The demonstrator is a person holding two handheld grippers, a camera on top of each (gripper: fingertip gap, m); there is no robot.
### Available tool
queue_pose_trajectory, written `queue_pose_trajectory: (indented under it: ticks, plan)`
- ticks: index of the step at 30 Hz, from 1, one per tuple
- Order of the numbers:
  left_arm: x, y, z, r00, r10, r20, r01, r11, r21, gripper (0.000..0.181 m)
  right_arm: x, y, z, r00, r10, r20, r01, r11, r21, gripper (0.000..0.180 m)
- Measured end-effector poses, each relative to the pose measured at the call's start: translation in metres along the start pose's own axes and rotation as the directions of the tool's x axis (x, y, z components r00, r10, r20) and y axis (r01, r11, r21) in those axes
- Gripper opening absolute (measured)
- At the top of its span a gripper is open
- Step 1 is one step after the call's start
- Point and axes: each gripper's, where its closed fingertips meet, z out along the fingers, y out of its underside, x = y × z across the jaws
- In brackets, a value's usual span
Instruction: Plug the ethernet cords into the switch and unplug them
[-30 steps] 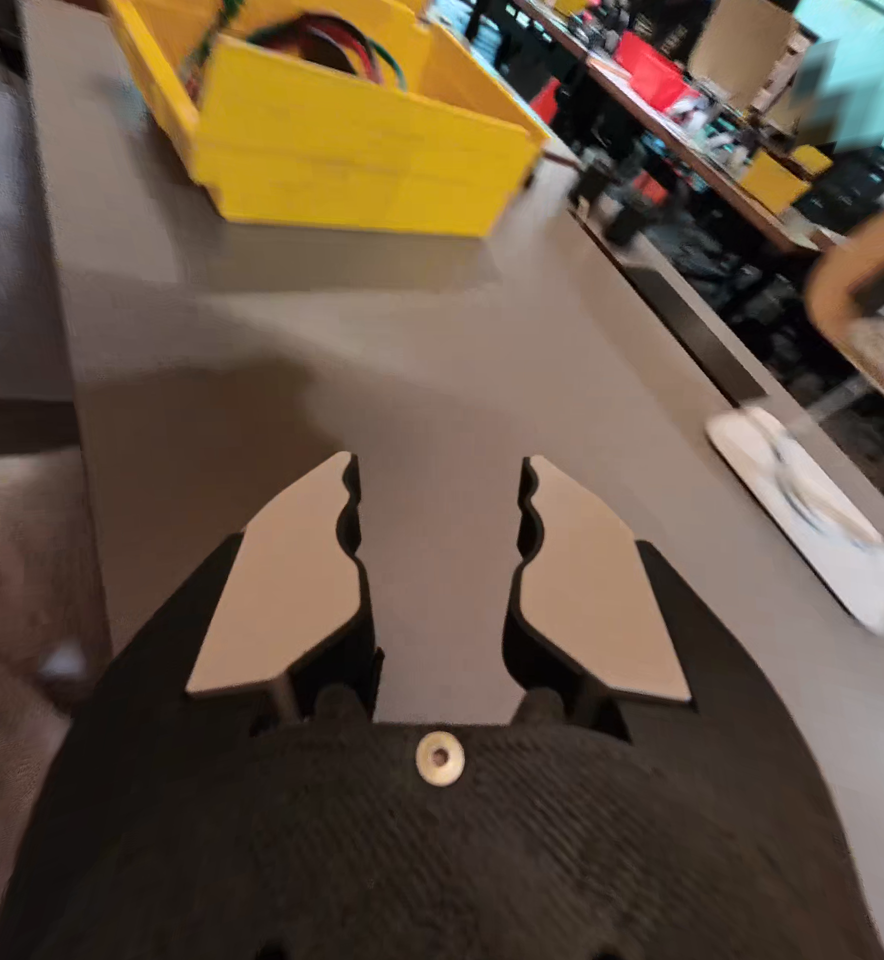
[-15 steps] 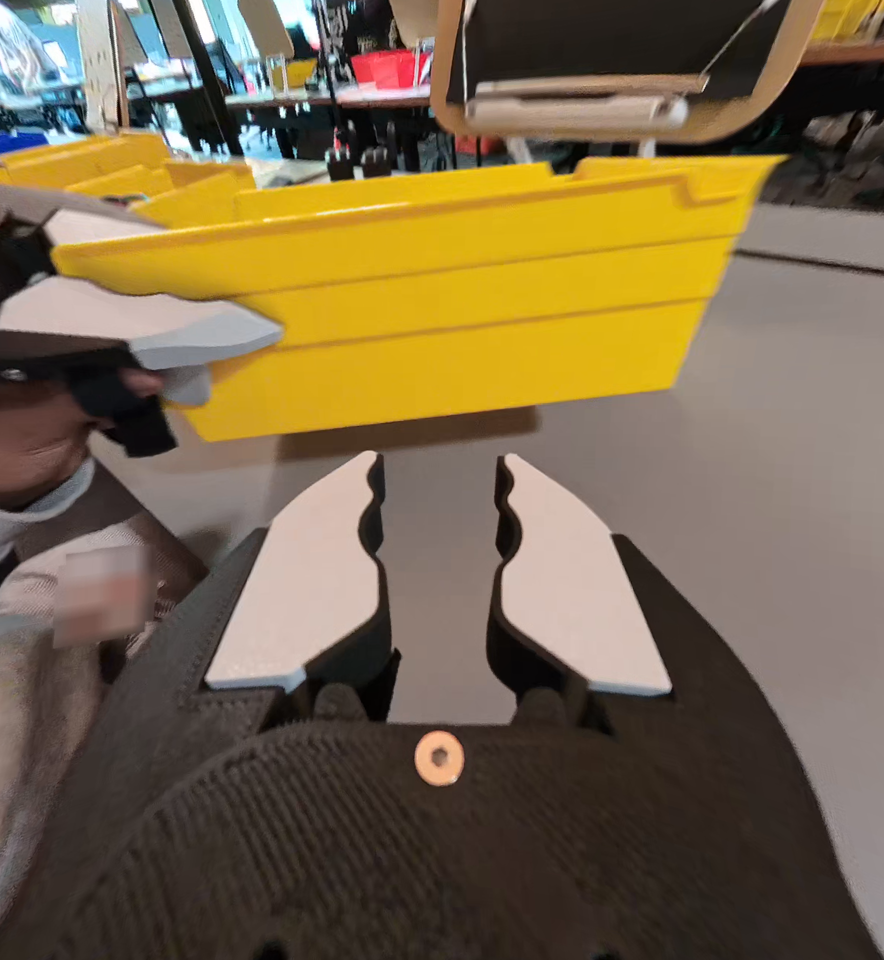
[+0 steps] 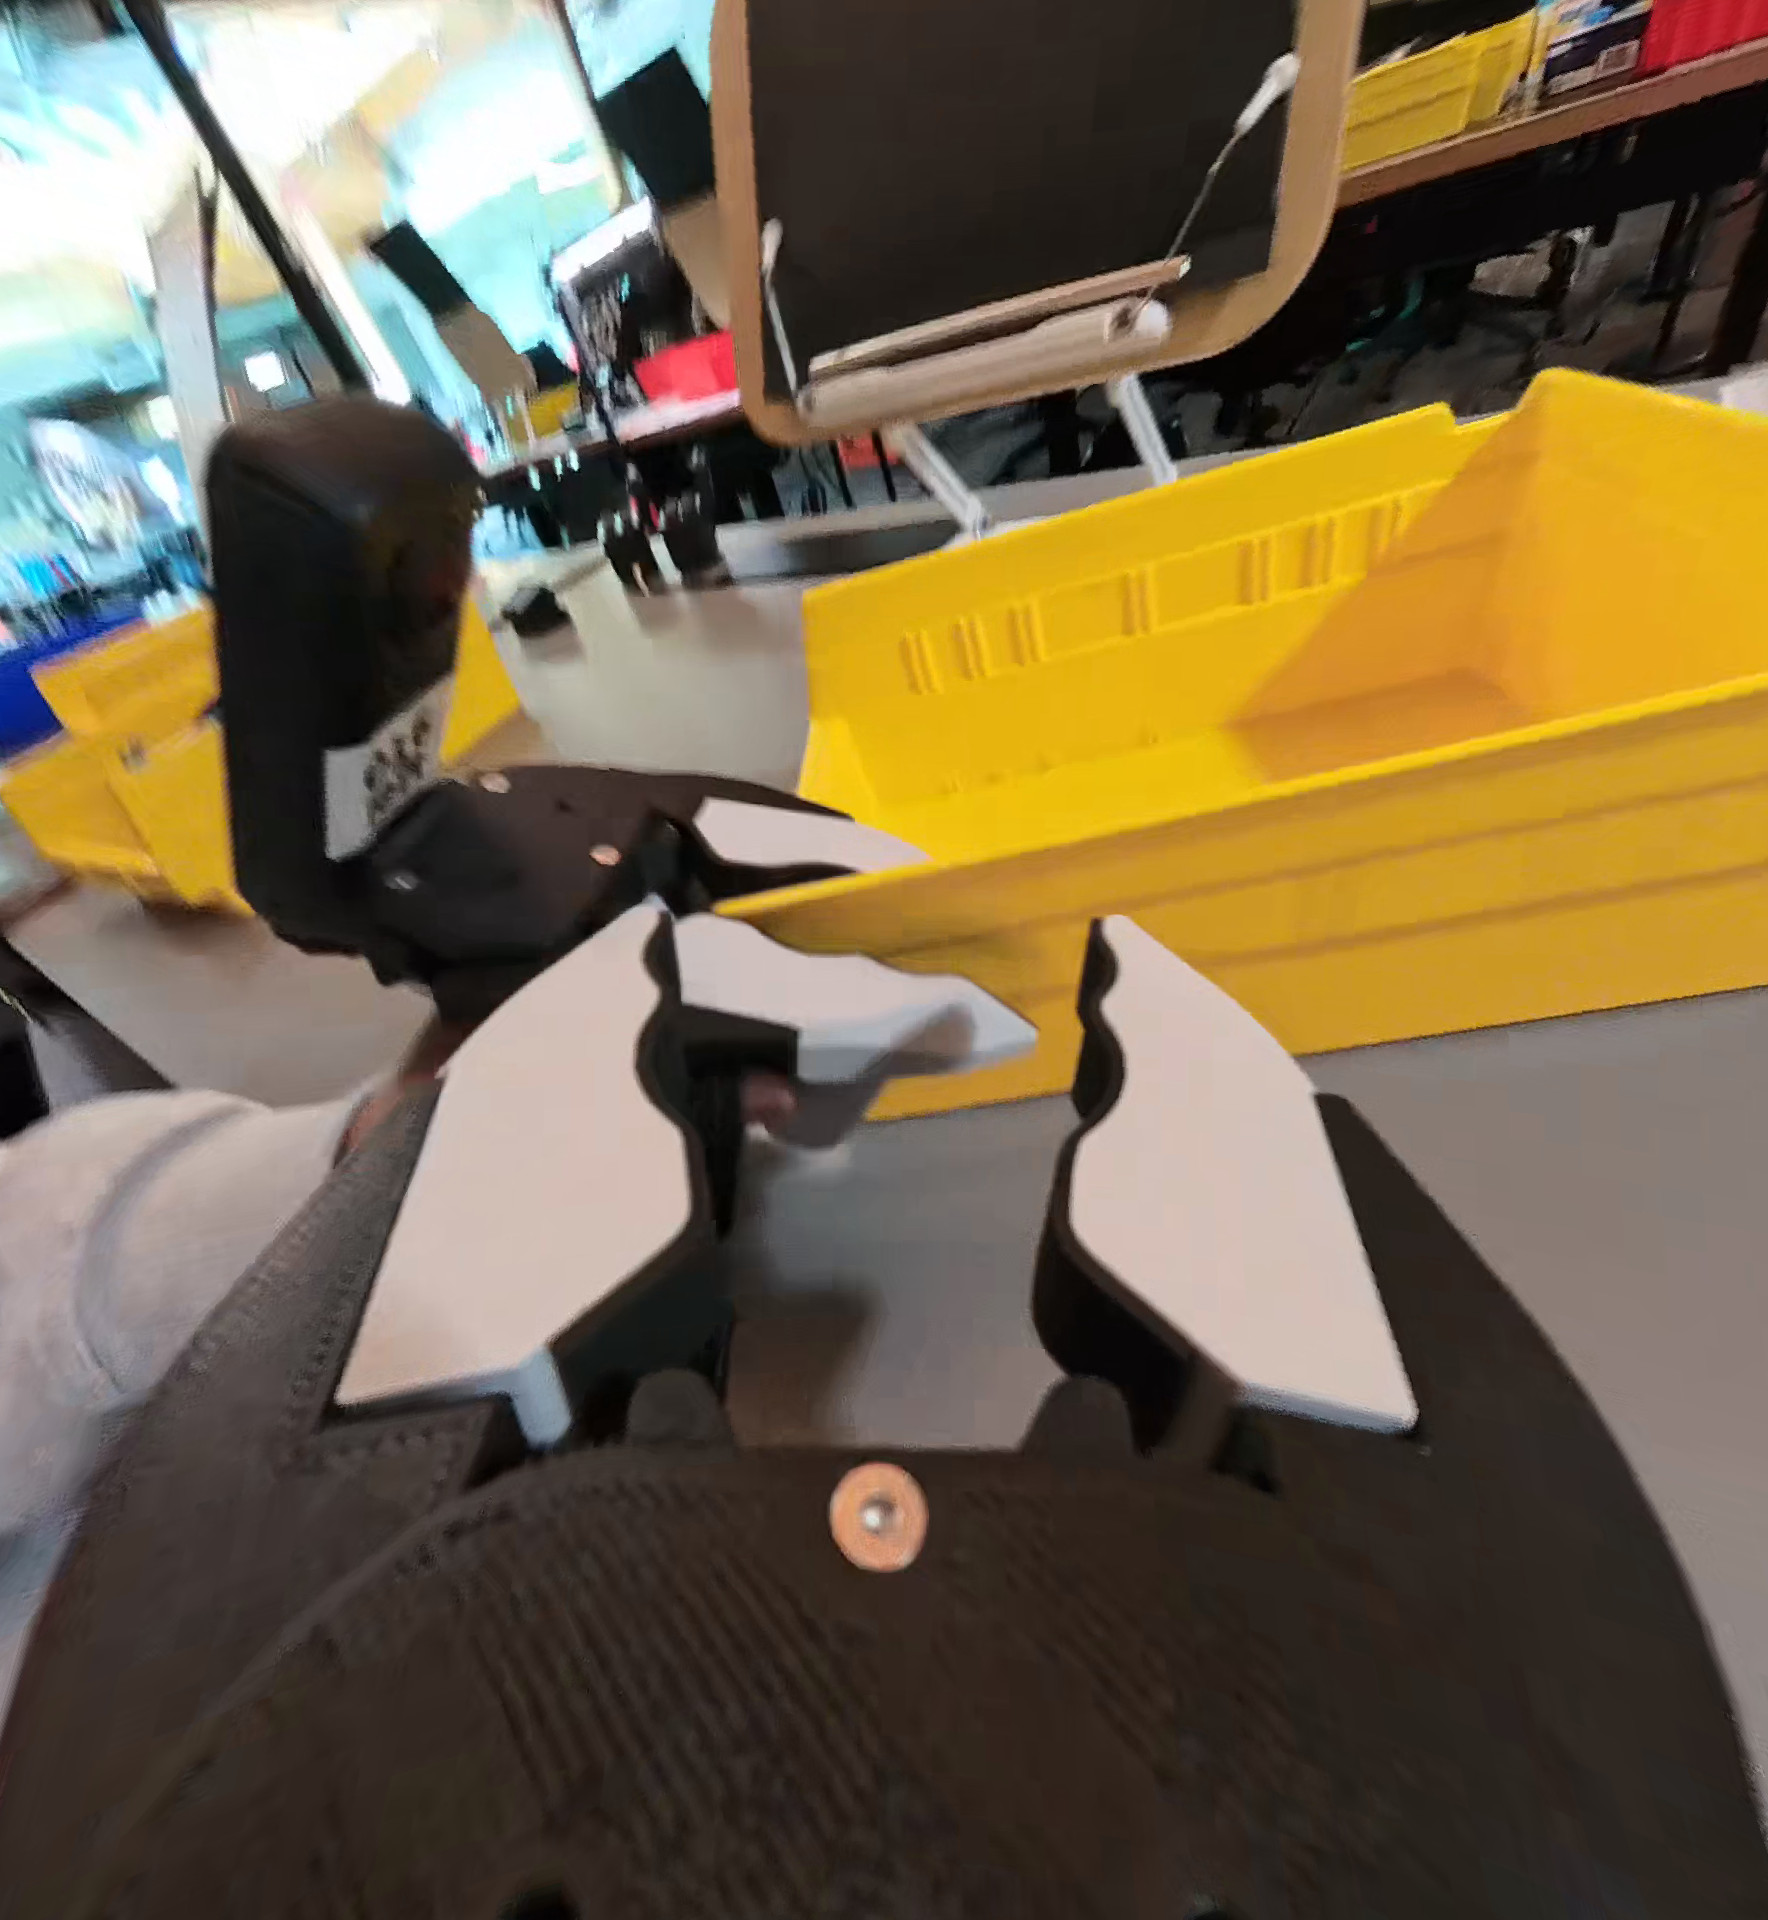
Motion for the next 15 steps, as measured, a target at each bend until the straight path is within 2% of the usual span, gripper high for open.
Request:
queue_pose_trajectory:
  ticks: [4, 8, 11, 15]
  plan:
    - [0.026, -0.013, 0.007, 0.969, -0.111, -0.222, 0.106, 0.994, -0.039, 0.060, 0.026, -0.017, -0.006, 0.994, 0.048, -0.098, -0.037, 0.993, 0.113, 0.080]
    - [0.036, -0.015, -0.047, 0.937, -0.086, -0.339, 0.098, 0.995, 0.018, 0.067, 0.037, -0.024, -0.012, 0.986, 0.101, -0.131, -0.075, 0.980, 0.185, 0.086]
    - [0.027, -0.008, -0.110, 0.953, -0.020, -0.301, 0.064, 0.989, 0.136, 0.065, 0.027, -0.009, 0.000, 0.988, 0.021, -0.154, -0.003, 0.994, 0.111, 0.094]
    - [-0.001, 0.034, -0.175, 0.993, -0.004, -0.119, 0.021, 0.990, 0.141, 0.066, 0.012, 0.007, 0.024, 0.980, -0.010, -0.200, 0.024, 0.998, 0.065, 0.115]
